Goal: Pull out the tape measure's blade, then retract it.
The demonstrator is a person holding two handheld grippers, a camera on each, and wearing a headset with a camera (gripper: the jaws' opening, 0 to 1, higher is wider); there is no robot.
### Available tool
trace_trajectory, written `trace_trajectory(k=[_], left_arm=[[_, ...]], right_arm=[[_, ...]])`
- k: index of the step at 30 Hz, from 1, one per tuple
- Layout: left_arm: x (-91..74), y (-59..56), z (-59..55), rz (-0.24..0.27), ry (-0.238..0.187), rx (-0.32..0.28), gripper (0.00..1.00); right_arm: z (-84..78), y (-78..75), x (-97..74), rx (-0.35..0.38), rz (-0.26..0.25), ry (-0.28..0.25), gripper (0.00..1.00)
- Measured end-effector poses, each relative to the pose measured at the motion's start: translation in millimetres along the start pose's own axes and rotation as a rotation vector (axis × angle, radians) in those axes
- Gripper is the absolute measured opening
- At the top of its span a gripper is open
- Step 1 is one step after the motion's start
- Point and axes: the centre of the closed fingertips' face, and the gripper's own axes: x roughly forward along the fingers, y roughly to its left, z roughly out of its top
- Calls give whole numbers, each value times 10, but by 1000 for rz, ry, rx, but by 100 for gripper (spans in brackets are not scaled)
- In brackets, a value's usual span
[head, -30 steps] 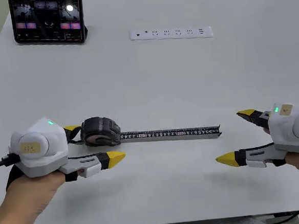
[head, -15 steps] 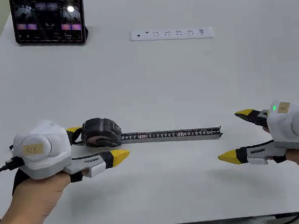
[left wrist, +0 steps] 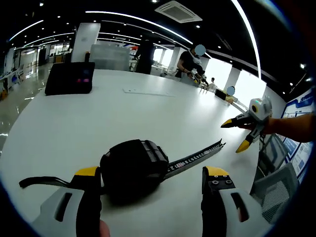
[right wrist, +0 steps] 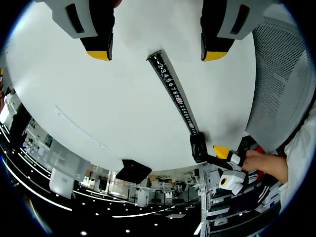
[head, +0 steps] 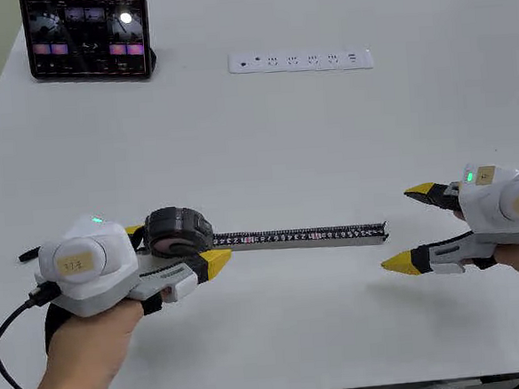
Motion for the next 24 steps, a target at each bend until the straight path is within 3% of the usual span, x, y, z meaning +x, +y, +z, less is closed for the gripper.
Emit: trace_trajectory(k=[24], left_arm=[[134,101,0,159,1,-55,78]], right_arm=[[-56,-3,149,-122,145,105,46]])
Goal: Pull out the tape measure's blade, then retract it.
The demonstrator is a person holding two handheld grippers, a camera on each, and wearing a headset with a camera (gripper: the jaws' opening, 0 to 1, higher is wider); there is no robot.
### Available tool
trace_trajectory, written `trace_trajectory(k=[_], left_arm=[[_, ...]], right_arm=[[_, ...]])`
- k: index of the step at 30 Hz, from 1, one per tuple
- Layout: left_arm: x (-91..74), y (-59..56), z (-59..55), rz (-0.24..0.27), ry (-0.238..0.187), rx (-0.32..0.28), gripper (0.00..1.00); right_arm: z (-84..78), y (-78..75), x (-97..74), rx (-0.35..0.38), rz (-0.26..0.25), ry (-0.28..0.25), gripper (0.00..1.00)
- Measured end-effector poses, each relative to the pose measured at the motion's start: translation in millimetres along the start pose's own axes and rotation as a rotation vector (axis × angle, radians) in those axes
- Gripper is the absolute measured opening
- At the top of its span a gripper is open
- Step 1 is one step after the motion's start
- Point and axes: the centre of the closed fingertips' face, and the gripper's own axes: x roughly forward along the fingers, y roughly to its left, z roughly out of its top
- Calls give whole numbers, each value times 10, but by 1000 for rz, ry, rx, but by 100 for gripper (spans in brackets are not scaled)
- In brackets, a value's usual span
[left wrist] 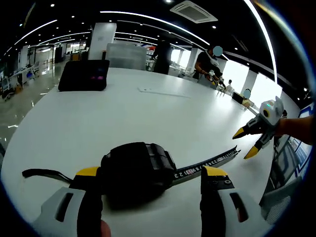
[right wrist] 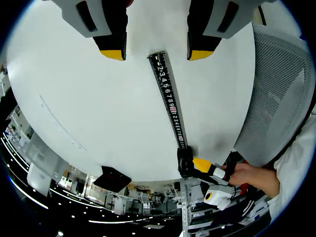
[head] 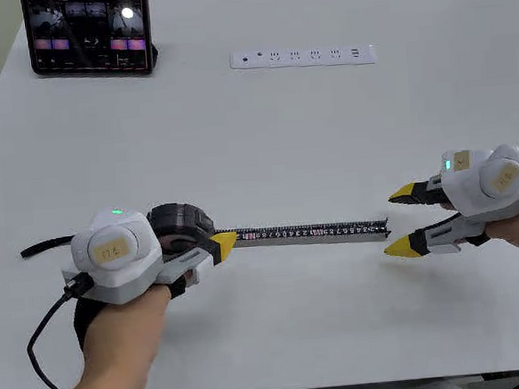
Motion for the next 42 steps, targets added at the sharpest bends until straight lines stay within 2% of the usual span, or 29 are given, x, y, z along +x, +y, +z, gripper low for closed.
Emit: trace_trajectory(k=[13,19,32,42], left_arm=[[22,76,-14,75,11,-23,72],[40,110,-9,107,6,-62,68],[79,183,-31,141,9,-72,62],[88,186,-34,139,8,-81,62]], right_arm=[[-26,2,57,-59,47,48,36],[-23,1,73,-72,64,59,32],[-12,-31,98,-92,81,65,26],[-35,-33,108,-107,93,81,22]])
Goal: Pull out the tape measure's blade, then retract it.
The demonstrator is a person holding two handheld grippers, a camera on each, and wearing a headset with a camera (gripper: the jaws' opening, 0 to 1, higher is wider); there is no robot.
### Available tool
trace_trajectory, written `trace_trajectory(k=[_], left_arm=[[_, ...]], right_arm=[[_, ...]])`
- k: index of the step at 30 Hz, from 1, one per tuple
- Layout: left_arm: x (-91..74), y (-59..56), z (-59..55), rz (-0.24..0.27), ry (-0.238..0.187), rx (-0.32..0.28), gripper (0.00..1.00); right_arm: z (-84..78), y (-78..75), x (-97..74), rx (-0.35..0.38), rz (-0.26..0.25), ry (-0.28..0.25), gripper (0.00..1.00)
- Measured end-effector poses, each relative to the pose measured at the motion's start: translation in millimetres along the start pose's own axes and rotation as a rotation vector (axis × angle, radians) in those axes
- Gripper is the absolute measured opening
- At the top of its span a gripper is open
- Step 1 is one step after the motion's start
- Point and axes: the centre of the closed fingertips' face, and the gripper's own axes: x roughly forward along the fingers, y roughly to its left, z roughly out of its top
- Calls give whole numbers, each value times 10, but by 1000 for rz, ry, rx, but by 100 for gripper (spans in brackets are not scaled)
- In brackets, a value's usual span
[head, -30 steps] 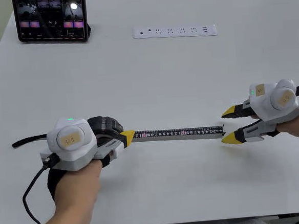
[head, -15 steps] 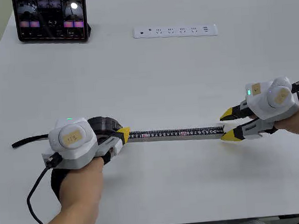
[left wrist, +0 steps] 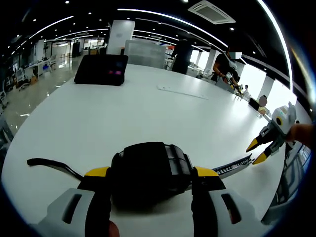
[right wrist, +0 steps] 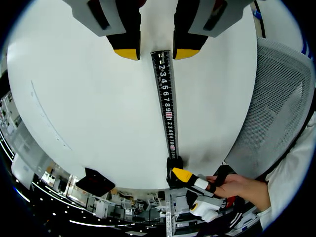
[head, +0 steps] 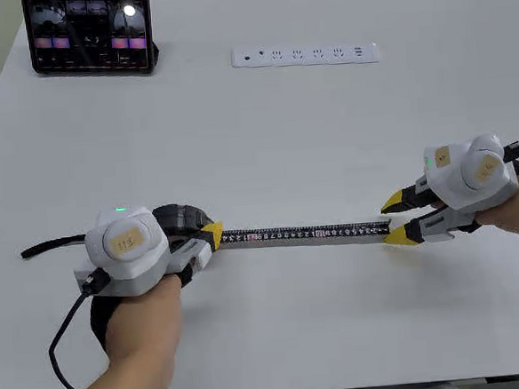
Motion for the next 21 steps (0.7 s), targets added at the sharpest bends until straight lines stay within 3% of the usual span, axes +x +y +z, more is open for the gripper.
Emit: trace_trajectory(k=[21], left_arm=[[-22,-11,-16,-2,5,-2,62]], right_arm=[[-31,59,50,-38,28,31,13]])
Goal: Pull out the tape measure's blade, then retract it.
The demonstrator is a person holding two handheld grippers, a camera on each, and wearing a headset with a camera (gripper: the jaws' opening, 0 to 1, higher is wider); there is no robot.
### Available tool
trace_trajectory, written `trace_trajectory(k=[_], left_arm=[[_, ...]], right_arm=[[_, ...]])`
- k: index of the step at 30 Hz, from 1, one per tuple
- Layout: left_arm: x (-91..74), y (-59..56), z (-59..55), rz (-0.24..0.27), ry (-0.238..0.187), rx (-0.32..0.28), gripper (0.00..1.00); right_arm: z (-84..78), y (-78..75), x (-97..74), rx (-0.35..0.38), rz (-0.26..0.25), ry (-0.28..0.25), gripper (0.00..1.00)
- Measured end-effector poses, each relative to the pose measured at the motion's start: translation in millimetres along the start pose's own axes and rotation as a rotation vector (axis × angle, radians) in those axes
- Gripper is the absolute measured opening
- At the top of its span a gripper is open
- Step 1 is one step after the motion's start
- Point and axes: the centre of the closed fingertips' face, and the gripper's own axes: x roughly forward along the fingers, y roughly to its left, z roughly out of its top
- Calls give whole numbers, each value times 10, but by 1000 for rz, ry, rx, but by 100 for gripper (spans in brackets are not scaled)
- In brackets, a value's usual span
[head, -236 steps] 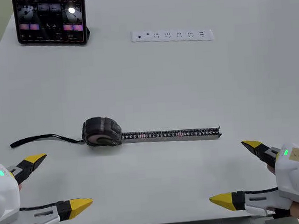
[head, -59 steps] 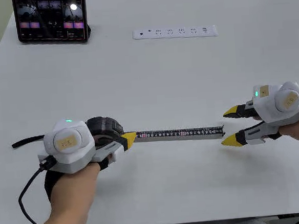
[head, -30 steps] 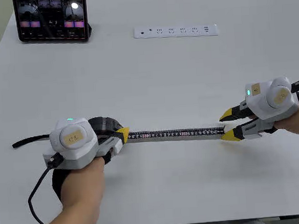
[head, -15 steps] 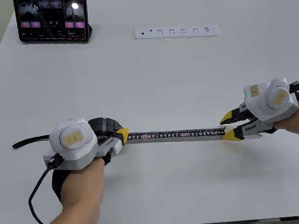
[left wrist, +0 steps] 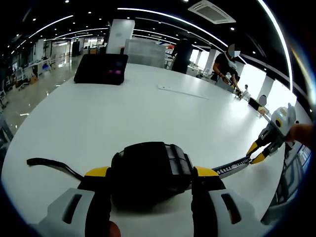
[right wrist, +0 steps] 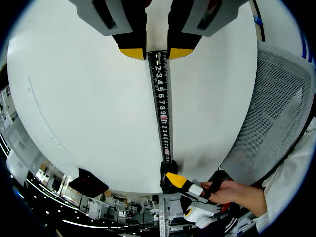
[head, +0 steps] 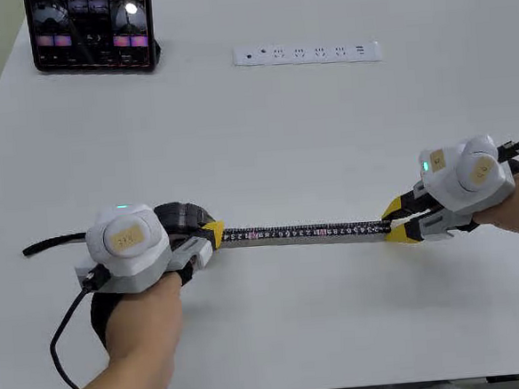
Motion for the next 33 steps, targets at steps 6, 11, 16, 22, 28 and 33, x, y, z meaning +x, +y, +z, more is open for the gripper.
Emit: trace_trajectory(k=[6,11,16,22,28,33], left_arm=[[5,3,3,2,2,-3,62],[14,7,-2,4,10,5,62],[14,9,-1,4,18,6,61],[20,18,-6,3,30,15,60],[29,25,-12,6,41,23,59],[16,15,-21,7,48,31,58]], right_arm=[[0,-4,7,-13,-2,5,12],[0,-10,8,-17,-8,10,12],[-2,-14,11,-24,-9,15,11],[-1,-23,9,-31,-13,20,11],[13,-22,16,-38,-12,25,11],[4,-20,20,-40,-11,28,10]])
